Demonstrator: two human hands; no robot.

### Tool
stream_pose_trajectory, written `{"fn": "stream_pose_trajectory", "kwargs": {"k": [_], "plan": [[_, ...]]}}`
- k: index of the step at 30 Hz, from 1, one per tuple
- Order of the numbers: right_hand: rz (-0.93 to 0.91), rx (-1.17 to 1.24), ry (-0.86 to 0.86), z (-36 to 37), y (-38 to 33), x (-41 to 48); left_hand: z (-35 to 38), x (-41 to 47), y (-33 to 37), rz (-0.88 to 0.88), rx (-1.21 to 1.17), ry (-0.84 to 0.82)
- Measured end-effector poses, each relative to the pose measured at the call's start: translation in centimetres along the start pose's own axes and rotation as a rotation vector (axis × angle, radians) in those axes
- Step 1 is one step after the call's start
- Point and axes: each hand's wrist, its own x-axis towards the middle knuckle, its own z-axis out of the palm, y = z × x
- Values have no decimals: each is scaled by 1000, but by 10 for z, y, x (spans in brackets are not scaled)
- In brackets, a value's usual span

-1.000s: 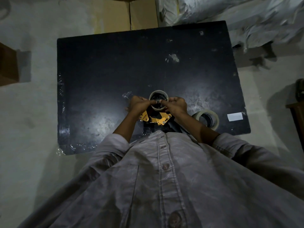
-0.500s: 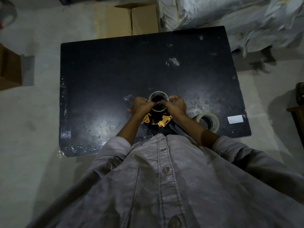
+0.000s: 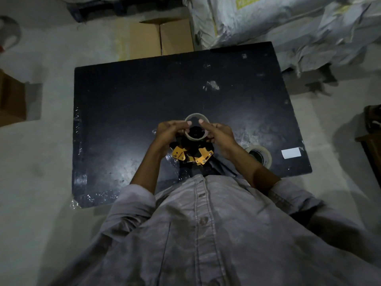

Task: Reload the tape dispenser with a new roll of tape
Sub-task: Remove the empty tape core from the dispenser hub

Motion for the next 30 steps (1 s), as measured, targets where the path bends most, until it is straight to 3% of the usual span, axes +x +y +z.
{"fn": "stream_pose_trajectory", "kwargs": {"k": [4,8,15,23,27,30], "plan": [[57,20,-91,-17,4,2,8,6,-3,36,32,76],[5,80,2,-33,6,1,29,20,-1,140,202,87],[-73,14,284,-89,-19,12,80,53,11,469,759,-154],[-26,-255,485,-138,-14,32,138,62,22,575,1436,-431],[18,-236,446,-147,0,33,143,64,10,514,1502,-441],[-24,-250,394,-145,1,12,131,58,10,540,1371,-406]]}}
